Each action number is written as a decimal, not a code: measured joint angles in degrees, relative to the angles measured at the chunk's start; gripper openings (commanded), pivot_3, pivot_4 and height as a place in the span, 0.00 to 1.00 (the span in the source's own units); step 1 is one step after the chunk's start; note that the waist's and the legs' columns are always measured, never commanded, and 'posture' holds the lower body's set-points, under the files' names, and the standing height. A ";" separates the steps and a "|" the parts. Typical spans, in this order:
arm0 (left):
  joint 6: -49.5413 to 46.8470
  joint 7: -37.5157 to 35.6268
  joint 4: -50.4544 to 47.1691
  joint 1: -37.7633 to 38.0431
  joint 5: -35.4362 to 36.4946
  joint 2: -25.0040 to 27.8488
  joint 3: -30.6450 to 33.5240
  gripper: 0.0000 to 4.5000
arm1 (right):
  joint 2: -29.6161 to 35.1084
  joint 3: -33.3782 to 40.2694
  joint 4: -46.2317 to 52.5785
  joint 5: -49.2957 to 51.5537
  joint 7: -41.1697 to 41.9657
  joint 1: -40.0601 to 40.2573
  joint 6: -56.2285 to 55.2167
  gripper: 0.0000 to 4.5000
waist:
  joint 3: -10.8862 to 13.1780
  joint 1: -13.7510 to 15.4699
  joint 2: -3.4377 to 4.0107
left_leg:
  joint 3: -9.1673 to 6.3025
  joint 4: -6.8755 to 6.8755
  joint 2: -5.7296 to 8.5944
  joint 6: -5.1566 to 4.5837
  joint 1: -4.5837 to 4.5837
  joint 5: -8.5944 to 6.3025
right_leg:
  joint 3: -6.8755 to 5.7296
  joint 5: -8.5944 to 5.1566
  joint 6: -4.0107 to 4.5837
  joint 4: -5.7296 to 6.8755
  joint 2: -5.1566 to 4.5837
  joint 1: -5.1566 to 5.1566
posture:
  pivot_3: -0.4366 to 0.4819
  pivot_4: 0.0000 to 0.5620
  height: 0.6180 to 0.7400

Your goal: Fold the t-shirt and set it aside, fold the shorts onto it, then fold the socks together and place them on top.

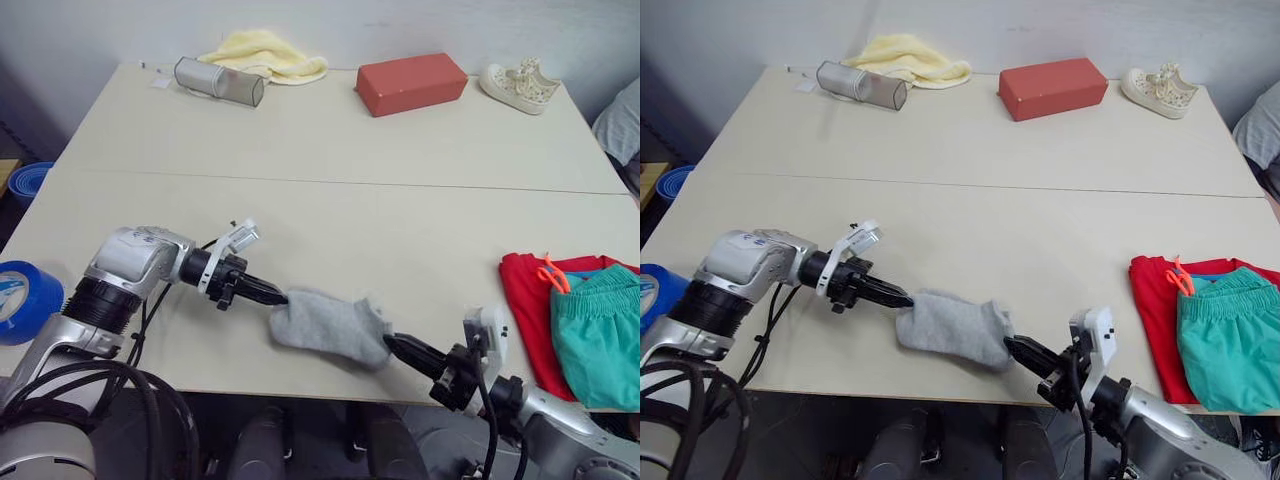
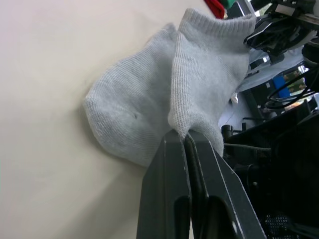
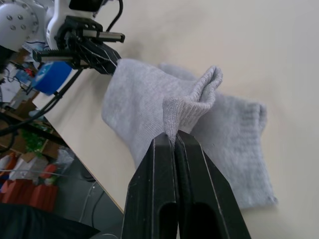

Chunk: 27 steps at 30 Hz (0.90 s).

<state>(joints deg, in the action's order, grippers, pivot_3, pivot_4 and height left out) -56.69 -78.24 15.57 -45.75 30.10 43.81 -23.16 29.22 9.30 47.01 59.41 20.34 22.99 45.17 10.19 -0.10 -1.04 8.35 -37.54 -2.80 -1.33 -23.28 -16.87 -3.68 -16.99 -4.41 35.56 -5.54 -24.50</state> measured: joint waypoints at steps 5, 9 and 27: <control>1.81 0.27 2.77 -0.72 -1.45 -3.97 1.14 0.15 | -1.04 -3.09 -2.49 -6.71 0.53 0.99 -3.89 0.05 | 0.01 -0.12 -0.03 | 0.01 -0.23 -0.04 -0.06 -0.01 -0.03 | 0.04 0.04 -0.06 0.15 -0.09 0.02 | 0.48 0.27 1.00; 3.06 1.48 2.77 -0.51 -2.20 -4.46 3.58 0.42 | 1.46 -4.03 -2.72 -7.63 3.58 2.13 -4.36 0.29 | 0.02 -0.06 -0.05 | -0.05 -0.29 -0.09 -0.04 -0.01 -0.01 | 0.11 0.03 -0.04 0.27 -0.11 0.01 | 0.48 0.27 1.00; -1.90 10.79 -17.87 17.60 0.34 -0.19 14.22 0.72 | 12.88 3.96 -5.71 -7.06 13.57 -3.80 -2.92 0.84 | 0.09 0.17 -0.20 | -0.15 -0.48 -0.09 -0.06 0.05 0.03 | 0.08 0.07 -0.06 0.40 -0.24 0.15 | 0.48 0.27 1.00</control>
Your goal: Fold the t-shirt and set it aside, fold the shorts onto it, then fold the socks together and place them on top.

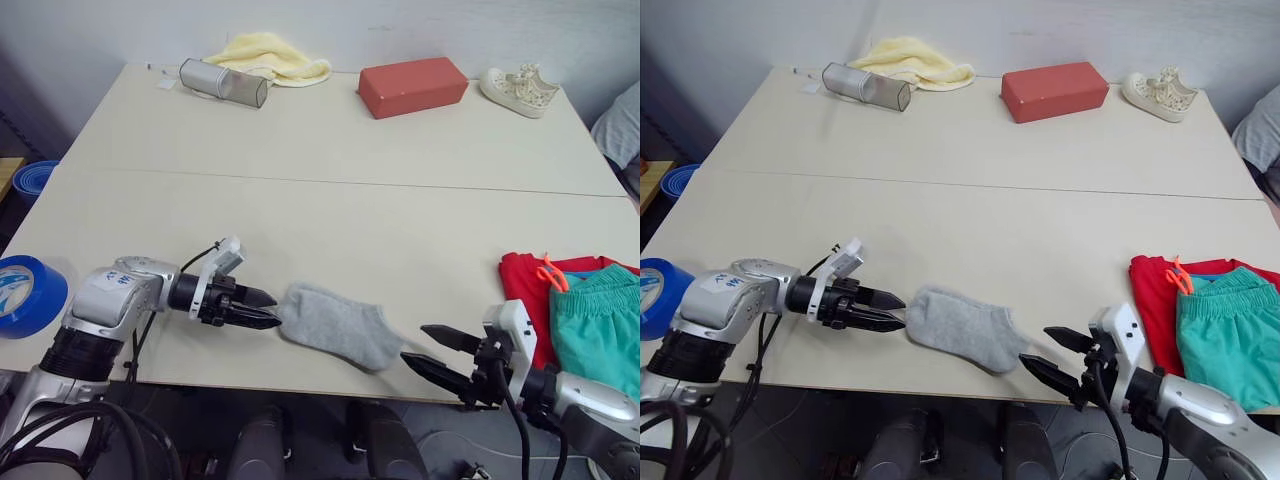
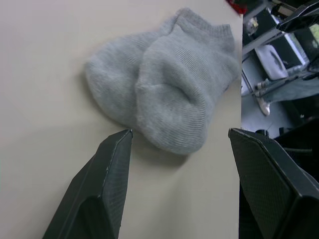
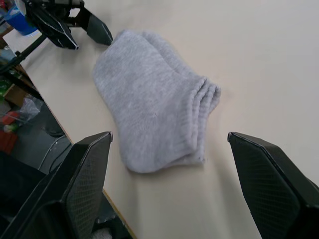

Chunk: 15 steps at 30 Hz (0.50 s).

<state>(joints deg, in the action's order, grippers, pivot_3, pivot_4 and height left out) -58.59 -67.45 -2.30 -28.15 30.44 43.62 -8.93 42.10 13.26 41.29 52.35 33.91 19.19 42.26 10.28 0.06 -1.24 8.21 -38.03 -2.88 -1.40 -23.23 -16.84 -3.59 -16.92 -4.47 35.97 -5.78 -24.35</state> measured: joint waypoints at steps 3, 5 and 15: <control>-3.26 3.46 -3.58 2.70 1.12 -0.74 0.68 0.72 | -0.14 -3.93 -2.39 -1.14 -1.13 -4.58 1.92 0.84 | 0.01 -0.25 0.00 | 0.04 0.00 0.00 0.01 0.00 0.01 | 0.04 0.00 -0.01 0.01 -0.01 -0.02 | 0.48 0.27 1.00; -4.05 4.88 -4.84 3.82 1.81 -1.04 1.43 0.72 | -0.21 -4.58 -3.40 -1.62 -1.71 -5.48 2.85 0.84 | 0.01 -0.18 -0.01 | 0.03 0.00 -0.01 0.18 -0.01 0.10 | 0.01 0.00 -0.01 0.01 0.02 -0.02 | 0.48 0.27 1.00; -5.28 10.45 -7.17 6.17 4.61 -3.49 3.80 0.68 | -1.05 -8.68 -3.99 -3.21 -2.04 -8.01 4.43 0.33 | 0.01 -0.12 -0.01 | 0.03 -0.01 0.01 0.17 0.01 0.10 | 0.02 0.02 -0.03 0.04 0.02 0.00 | 0.48 0.27 1.00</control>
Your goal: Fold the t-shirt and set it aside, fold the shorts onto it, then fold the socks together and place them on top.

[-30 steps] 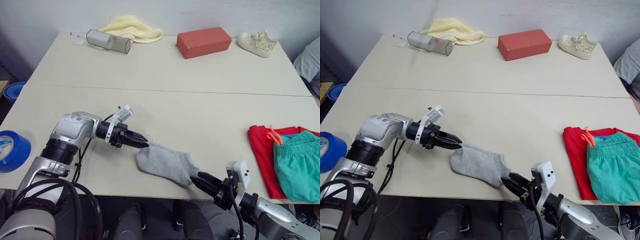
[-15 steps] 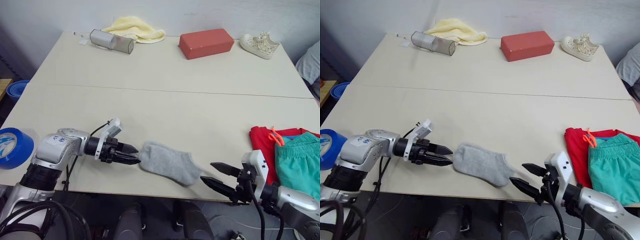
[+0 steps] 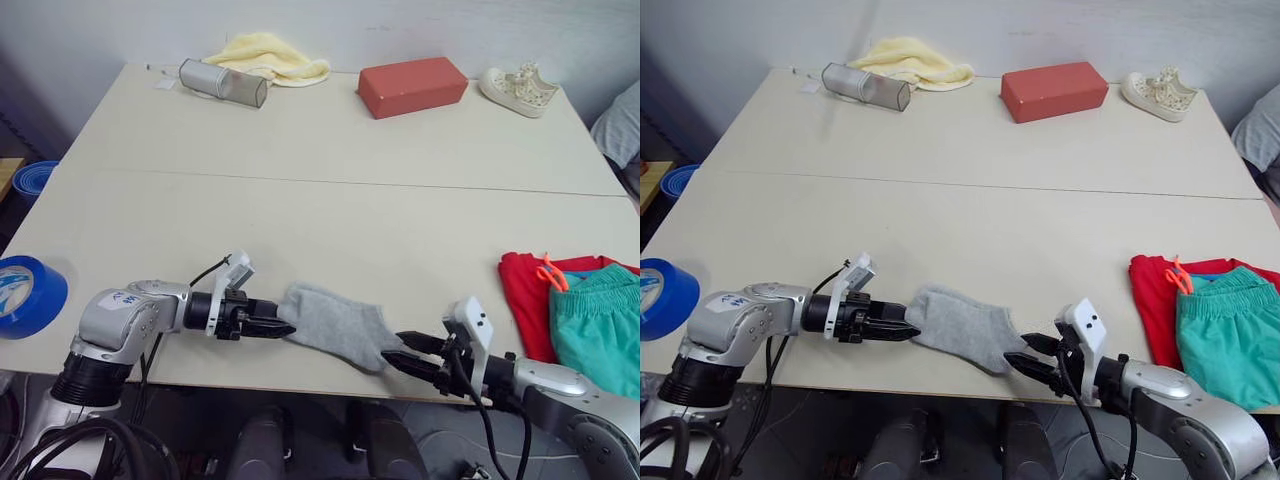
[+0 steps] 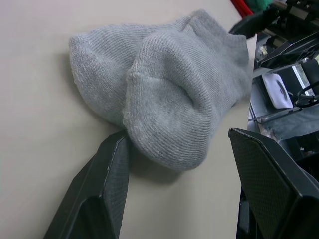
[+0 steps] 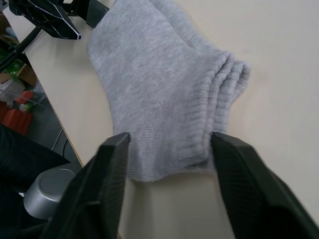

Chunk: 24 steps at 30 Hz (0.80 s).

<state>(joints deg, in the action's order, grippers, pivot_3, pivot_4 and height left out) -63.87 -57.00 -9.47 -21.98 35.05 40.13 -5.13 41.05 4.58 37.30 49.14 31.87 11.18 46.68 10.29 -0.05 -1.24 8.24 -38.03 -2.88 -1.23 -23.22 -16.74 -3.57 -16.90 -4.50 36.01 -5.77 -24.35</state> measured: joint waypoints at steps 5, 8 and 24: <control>0.05 1.49 -0.09 0.26 0.42 -0.91 0.02 0.41 | -1.22 -0.03 -0.63 -0.59 0.05 -1.07 -0.15 0.00 | 0.00 0.01 0.00 | 0.00 0.00 0.00 0.02 0.00 0.01 | -0.01 0.01 0.00 0.00 0.01 0.00 | 0.48 0.27 1.00; 0.35 1.92 -0.06 0.80 0.49 -0.95 0.04 0.19 | -1.22 -0.03 -0.63 -0.75 0.74 -0.42 -0.20 0.00 | 0.00 0.00 0.00 | 0.02 0.00 0.00 0.03 0.00 0.01 | 0.00 0.01 -0.01 0.00 0.02 0.00 | 0.48 0.27 1.00; 1.40 -1.15 2.51 -1.81 1.16 2.53 -0.21 0.01 | -1.93 2.75 2.04 -0.19 1.54 4.10 -1.67 0.00 | 0.00 -0.01 0.00 | 0.02 -0.01 0.01 0.02 0.02 0.01 | 0.00 0.01 -0.01 0.02 0.07 0.00 | 0.48 0.27 1.00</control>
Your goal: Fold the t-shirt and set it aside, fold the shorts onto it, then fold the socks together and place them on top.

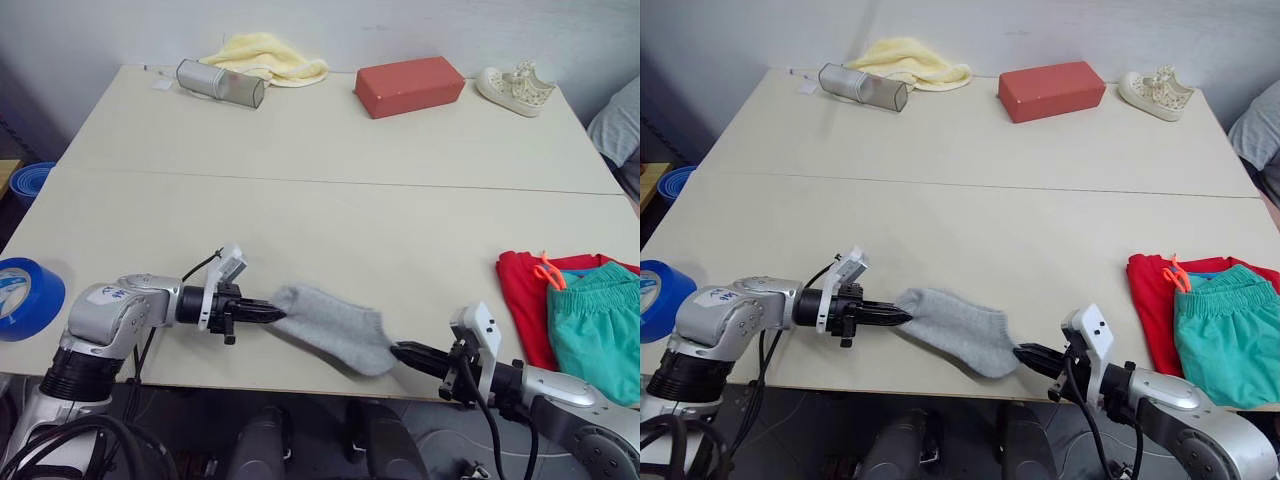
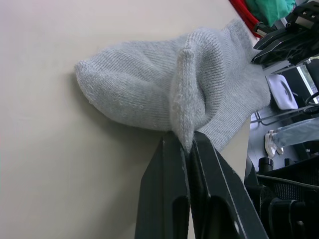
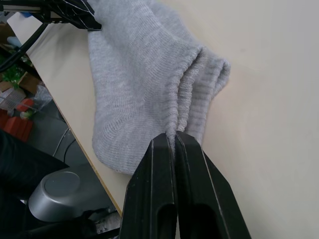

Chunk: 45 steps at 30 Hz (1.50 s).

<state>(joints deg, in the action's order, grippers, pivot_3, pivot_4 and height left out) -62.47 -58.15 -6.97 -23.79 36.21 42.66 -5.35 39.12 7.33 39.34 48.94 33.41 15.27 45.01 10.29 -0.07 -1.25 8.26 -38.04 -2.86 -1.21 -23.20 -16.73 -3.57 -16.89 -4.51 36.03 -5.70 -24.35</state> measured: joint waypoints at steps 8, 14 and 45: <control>-2.95 0.89 0.16 1.33 0.19 0.39 -1.28 0.22 | -1.74 -1.70 0.00 -1.24 -0.52 -1.15 -0.11 0.00 | 0.00 -0.03 0.00 | 0.01 0.00 -0.01 0.09 0.00 0.05 | 0.01 0.00 0.00 0.01 0.01 -0.01 | 0.48 0.27 1.00; -9.10 3.57 -4.00 2.01 2.94 0.87 1.01 0.22 | -1.98 -2.44 -0.01 -1.81 -0.50 -1.41 -0.11 0.00 | 0.00 -0.03 0.00 | 0.01 -0.02 0.00 0.11 0.01 0.06 | 0.03 0.00 0.00 0.05 0.00 0.00 | 0.48 0.27 1.00; -6.91 5.34 1.27 -2.63 3.42 -0.09 -0.25 0.01 | -3.65 -2.57 -0.24 -2.65 -1.21 -1.92 -0.98 0.00 | -0.01 -0.03 -0.02 | 0.03 -0.06 0.04 0.14 0.03 0.10 | 0.03 0.00 -0.01 0.13 0.12 0.00 | 0.48 0.27 1.00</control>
<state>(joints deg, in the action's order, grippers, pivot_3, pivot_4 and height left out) -69.39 -52.81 -5.70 -26.42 39.63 42.57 -5.59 35.47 4.76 39.10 46.29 32.20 13.35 44.03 10.27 -0.09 -1.27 8.29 -38.10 -2.82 -1.07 -23.17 -16.63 -3.54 -16.89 -4.52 36.16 -5.58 -24.35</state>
